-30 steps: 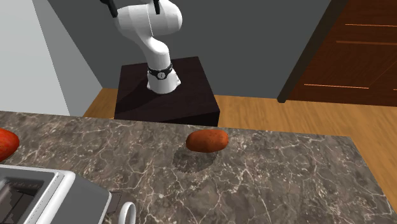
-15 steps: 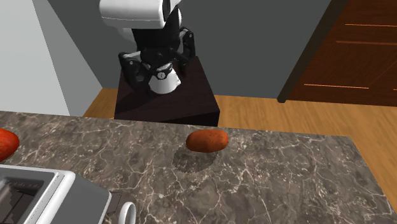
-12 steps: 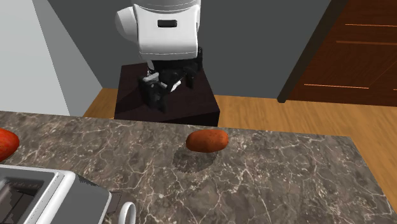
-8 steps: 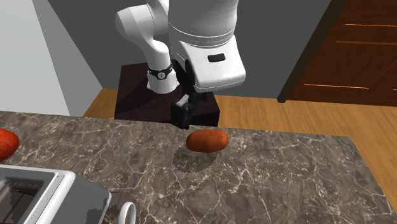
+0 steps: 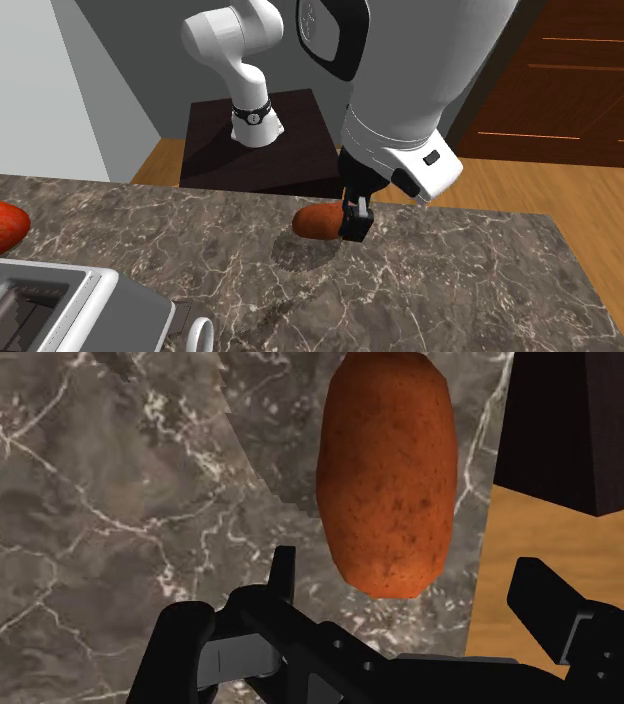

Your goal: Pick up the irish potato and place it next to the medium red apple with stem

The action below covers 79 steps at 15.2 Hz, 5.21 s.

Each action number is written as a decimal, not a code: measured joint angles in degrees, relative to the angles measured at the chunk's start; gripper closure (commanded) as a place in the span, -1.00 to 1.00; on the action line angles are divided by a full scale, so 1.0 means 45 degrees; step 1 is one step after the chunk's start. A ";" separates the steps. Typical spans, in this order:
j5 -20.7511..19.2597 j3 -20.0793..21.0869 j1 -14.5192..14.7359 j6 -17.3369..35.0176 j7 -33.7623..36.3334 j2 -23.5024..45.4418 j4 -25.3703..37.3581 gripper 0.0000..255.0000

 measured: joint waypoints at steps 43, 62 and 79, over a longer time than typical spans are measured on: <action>-0.0007 0.0055 0.0046 -0.1674 -0.0289 -0.0773 0.0905 1.00; -0.0159 -0.0367 -0.0334 -0.4124 -0.1198 -0.1914 0.2270 1.00; -0.1714 -0.3279 -0.2546 -0.3522 -0.5724 -0.4377 -0.0242 1.00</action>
